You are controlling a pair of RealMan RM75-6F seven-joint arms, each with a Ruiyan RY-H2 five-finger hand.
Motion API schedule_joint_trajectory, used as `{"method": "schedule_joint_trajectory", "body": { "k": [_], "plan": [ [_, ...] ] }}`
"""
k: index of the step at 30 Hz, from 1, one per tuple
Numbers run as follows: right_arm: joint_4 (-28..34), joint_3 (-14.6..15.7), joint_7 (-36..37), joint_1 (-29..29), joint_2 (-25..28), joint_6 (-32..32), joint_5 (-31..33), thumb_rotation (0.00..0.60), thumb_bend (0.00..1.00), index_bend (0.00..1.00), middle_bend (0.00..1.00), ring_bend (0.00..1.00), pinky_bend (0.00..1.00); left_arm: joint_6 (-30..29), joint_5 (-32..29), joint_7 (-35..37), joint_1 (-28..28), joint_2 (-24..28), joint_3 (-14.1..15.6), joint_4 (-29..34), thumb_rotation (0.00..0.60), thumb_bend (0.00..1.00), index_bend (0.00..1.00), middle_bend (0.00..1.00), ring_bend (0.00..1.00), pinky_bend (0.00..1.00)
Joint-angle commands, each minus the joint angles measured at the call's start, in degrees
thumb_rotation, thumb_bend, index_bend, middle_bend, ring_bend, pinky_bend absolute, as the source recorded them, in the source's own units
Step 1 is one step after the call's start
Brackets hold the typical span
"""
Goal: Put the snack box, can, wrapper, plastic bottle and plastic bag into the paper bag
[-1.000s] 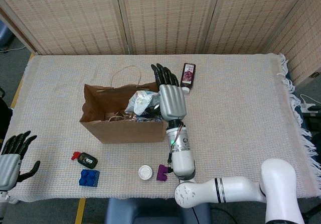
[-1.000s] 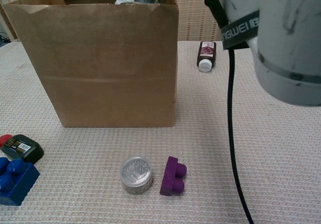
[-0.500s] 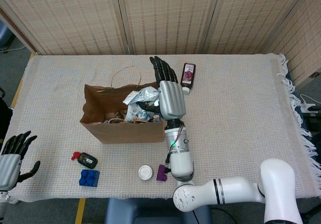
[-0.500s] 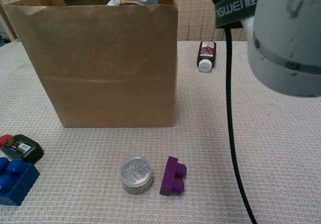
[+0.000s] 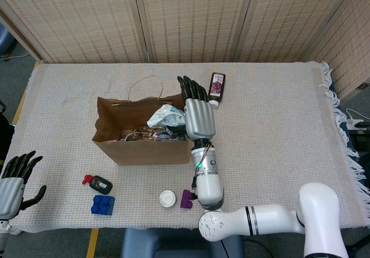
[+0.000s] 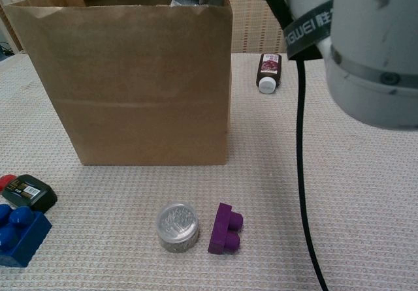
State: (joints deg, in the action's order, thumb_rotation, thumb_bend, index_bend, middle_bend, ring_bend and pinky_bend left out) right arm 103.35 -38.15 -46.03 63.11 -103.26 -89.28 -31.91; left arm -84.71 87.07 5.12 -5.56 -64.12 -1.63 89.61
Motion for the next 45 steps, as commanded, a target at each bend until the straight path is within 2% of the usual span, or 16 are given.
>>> {"method": "schedule_joint_trajectory", "body": {
  "k": [1, 7, 10, 17, 21, 23, 25, 32, 39, 41, 45],
  "plan": [
    [1.6, -1.0, -2.9, 0.8, 0.6, -0.7, 3.1, 0.6, 0.04, 0.0, 0.01, 0.0, 0.06, 0.0, 0.0, 0.0, 0.0, 0.0, 0.0, 0.0, 0.6, 0.37, 0.12, 0.0, 0.0, 0.0],
    [-0.4, -0.9, 9.5, 0.5, -2.1, -1.1, -7.8, 0.6, 0.05, 0.0, 0.0, 0.0, 0.06, 0.0, 0.0, 0.0, 0.0, 0.0, 0.0, 0.1, 0.6, 0.37, 0.12, 0.0, 0.0, 0.0],
    [-0.3, -1.8, 11.6, 0.4, -2.7, -1.1, -8.3, 0.6, 0.04, 0.0, 0.0, 0.0, 0.06, 0.0, 0.0, 0.0, 0.0, 0.0, 0.0, 0.1, 0.6, 0.37, 0.12, 0.0, 0.0, 0.0],
    [0.5, -6.8, 18.3, 0.0, -4.8, -2.5, -7.7, 0.6, 0.04, 0.0, 0.0, 0.0, 0.06, 0.0, 0.1, 0.1, 0.0, 0.0, 0.0, 0.0, 0.6, 0.37, 0.12, 0.0, 0.0, 0.0],
    [-0.2, -7.2, 19.4, 0.1, -5.2, -3.1, -8.5, 0.6, 0.04, 0.0, 0.0, 0.0, 0.06, 0.0, 0.1, 0.1, 0.0, 0.0, 0.0, 0.0, 0.6, 0.37, 0.12, 0.0, 0.0, 0.0],
    [-2.0, -6.1, 18.8, 0.3, -5.4, -3.7, -9.8, 0.6, 0.05, 0.0, 0.0, 0.0, 0.06, 0.0, 0.0, 0.1, 0.0, 0.1, 0.0, 0.1, 0.6, 0.37, 0.12, 0.0, 0.0, 0.0],
    [-3.4, -2.8, 12.1, 0.4, -4.6, -3.4, -7.5, 0.6, 0.08, 0.0, 0.0, 0.0, 0.06, 0.0, 0.0, 0.1, 0.0, 0.1, 0.0, 0.1, 0.6, 0.37, 0.12, 0.0, 0.0, 0.0],
    [0.2, -3.8, 4.9, 0.8, -3.6, -2.8, 0.2, 0.6, 0.1, 0.0, 0.0, 0.0, 0.06, 0.0, 0.0, 0.1, 0.0, 0.1, 0.0, 0.1, 0.6, 0.37, 0.12, 0.0, 0.0, 0.0],
    [2.5, -2.7, 9.0, -0.4, -2.6, -2.1, -4.4, 0.6, 0.1, 0.0, 0.0, 0.0, 0.06, 0.0, 0.1, 0.3, 0.0, 0.1, 0.1, 0.0, 0.6, 0.37, 0.12, 0.0, 0.0, 0.0],
    [4.2, -1.4, 8.2, -1.5, -1.1, -2.2, -5.2, 0.6, 0.1, 0.0, 0.0, 0.0, 0.06, 0.1, 0.1, 0.3, 0.0, 0.1, 0.0, 0.0, 0.6, 0.37, 0.12, 0.0, 0.0, 0.0],
    [10.6, 3.8, 7.3, -6.4, 4.5, -2.1, -8.1, 0.6, 0.1, 0.0, 0.0, 0.0, 0.05, 0.0, 0.1, 0.2, 0.0, 0.1, 0.1, -0.1, 0.6, 0.37, 0.12, 0.0, 0.0, 0.0]
  ]
}}
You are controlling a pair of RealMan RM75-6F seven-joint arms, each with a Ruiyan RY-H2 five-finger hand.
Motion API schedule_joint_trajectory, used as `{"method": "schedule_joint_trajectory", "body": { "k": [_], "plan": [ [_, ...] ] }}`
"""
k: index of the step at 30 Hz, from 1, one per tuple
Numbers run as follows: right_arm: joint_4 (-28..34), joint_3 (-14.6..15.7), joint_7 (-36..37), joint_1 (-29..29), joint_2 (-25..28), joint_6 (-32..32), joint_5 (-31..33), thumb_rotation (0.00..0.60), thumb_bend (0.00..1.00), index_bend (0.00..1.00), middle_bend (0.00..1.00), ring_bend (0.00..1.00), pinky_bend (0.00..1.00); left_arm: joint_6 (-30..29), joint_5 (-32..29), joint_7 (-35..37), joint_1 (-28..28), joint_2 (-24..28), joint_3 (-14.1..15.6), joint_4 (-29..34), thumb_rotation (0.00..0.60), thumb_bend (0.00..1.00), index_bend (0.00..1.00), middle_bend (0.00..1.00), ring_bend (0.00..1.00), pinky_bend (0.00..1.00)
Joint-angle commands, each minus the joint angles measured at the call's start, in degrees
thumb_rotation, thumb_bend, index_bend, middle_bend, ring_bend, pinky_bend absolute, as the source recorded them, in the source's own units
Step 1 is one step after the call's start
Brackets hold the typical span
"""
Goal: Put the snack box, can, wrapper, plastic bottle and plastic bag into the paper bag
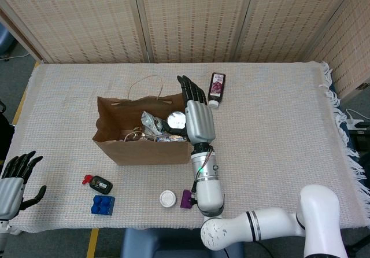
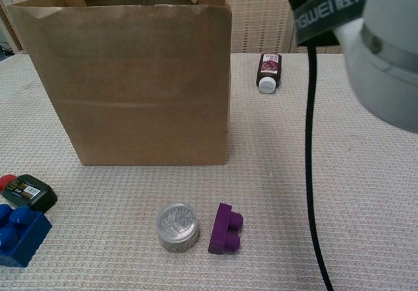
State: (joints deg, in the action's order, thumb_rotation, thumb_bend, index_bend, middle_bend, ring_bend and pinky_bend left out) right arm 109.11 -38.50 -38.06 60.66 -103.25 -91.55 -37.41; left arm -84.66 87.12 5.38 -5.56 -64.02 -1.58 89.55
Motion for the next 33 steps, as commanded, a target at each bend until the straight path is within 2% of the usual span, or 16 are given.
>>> {"method": "schedule_joint_trajectory", "body": {
  "k": [1, 5, 13, 16, 18, 20, 23, 25, 29, 33],
  "plan": [
    [6.7, 6.1, -0.6, -5.8, 6.8, 0.3, -4.1, 0.6, 0.1, 0.0, 0.0, 0.0, 0.05, -0.1, 0.0, -0.1, 0.0, 0.0, 0.0, 0.0, 0.6, 0.37, 0.12, 0.0, 0.0, 0.0],
    [10.8, 12.9, 0.1, -12.4, 15.4, 1.3, -9.2, 0.6, 0.1, 0.0, 0.0, 0.0, 0.05, -0.1, 0.0, -0.6, 0.0, -0.1, 0.0, 0.1, 0.6, 0.37, 0.12, 0.0, 0.0, 0.0],
    [11.5, 22.6, 5.8, -24.3, 34.5, 6.7, -15.2, 0.6, 0.1, 0.0, 0.0, 0.0, 0.05, -0.3, -0.3, -1.8, 0.1, -0.3, -0.1, 0.4, 0.6, 0.37, 0.12, 0.0, 0.0, 0.0],
    [11.7, 28.3, 9.8, -29.2, 40.4, 7.8, -22.5, 0.6, 0.1, 0.0, 0.0, 0.0, 0.04, -0.3, -0.4, -2.2, 0.1, -0.4, -0.2, 0.5, 0.6, 0.37, 0.11, 0.0, 0.0, 0.0],
    [11.2, 33.0, 13.2, -33.3, 43.2, 6.7, -29.9, 0.6, 0.09, 0.0, 0.0, 0.0, 0.04, -0.3, -0.4, -2.3, 0.2, -0.4, -0.2, 0.5, 0.6, 0.37, 0.11, 0.0, 0.0, 0.0],
    [9.3, 37.1, 16.4, -37.3, 44.3, 4.4, -37.0, 0.6, 0.09, 0.0, 0.0, 0.0, 0.04, -0.4, -0.4, -2.4, 0.2, -0.4, -0.2, 0.6, 0.6, 0.37, 0.1, 0.0, 0.0, 0.0],
    [3.1, 43.8, 21.7, -44.3, 43.9, -0.6, -46.9, 0.6, 0.09, 0.0, 0.0, 0.0, 0.04, -0.4, -0.3, -2.6, 0.2, -0.4, -0.1, 0.4, 0.6, 0.37, 0.09, 0.0, 0.0, 0.0],
    [-0.9, 46.1, 23.7, -47.7, 42.9, -3.2, -50.0, 0.6, 0.09, 0.0, 0.0, 0.0, 0.03, -0.5, -0.2, -2.6, 0.2, -0.4, -0.1, 0.4, 0.6, 0.37, 0.08, 0.0, 0.0, 0.0],
    [-11.3, 48.1, 26.8, -53.9, 39.8, -8.1, -52.7, 0.6, 0.09, 0.0, 0.0, 0.0, 0.03, -0.5, -0.2, -2.8, 0.2, -0.5, -0.1, 0.3, 0.6, 0.37, 0.08, 0.0, 0.0, 0.0],
    [-18.5, 47.8, 29.7, -57.0, 37.6, -9.5, -52.4, 0.6, 0.09, 0.0, 0.0, 0.0, 0.02, -0.6, -0.2, -3.4, 0.3, -0.6, -0.1, 0.3, 0.6, 0.37, 0.07, 0.0, 0.0, 0.0]
  ]
}}
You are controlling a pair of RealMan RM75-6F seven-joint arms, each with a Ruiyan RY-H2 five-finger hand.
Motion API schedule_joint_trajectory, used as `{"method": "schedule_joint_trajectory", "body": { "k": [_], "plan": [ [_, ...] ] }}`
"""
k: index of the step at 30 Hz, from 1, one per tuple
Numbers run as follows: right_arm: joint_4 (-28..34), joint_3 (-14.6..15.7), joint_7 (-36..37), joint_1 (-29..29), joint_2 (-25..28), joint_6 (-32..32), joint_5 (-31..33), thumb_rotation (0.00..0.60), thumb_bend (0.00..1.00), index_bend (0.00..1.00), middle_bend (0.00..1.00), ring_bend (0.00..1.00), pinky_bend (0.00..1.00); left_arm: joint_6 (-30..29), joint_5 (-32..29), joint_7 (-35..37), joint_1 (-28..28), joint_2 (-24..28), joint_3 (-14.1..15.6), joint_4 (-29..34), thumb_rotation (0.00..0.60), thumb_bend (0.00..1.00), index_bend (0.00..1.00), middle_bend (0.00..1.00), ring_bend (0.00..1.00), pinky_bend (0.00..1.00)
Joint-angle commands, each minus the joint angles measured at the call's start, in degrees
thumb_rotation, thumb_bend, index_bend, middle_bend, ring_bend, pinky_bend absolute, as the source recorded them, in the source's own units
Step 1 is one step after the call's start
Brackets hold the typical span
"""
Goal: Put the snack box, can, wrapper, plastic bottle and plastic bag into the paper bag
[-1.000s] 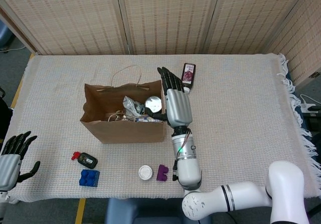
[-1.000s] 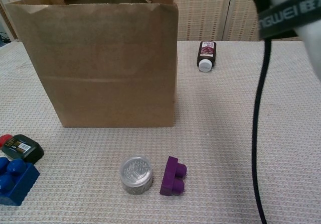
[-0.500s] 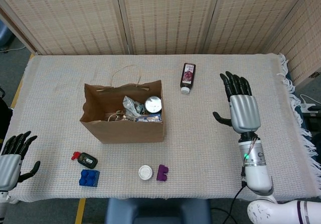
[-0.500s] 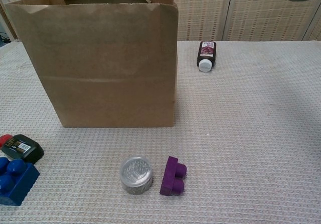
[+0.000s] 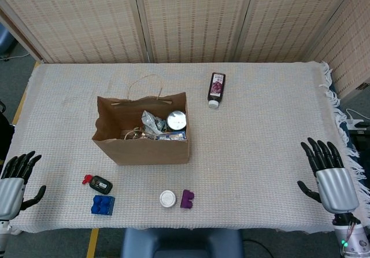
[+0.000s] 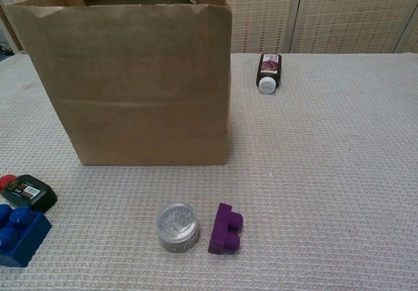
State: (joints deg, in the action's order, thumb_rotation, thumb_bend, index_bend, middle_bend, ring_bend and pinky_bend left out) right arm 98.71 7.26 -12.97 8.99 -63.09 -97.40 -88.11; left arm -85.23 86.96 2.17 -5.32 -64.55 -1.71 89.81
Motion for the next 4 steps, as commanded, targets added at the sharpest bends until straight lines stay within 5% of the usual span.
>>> {"method": "schedule_joint_trajectory", "body": {
  "k": [1, 4],
  "plan": [
    [-8.9, 1.8, 5.0, -5.7, -2.7, -3.6, -1.6, 0.6, 0.09, 0.0, 0.0, 0.0, 0.02, -0.1, 0.0, -0.4, 0.0, -0.1, 0.0, 0.1, 0.6, 0.37, 0.07, 0.0, 0.0, 0.0],
    [-9.9, 0.7, 5.7, -6.1, -3.2, -3.4, -1.9, 0.6, 0.09, 0.0, 0.0, 0.0, 0.02, -0.1, -0.2, -0.9, 0.1, -0.1, -0.1, 0.3, 0.6, 0.37, 0.07, 0.0, 0.0, 0.0]
  ]
}}
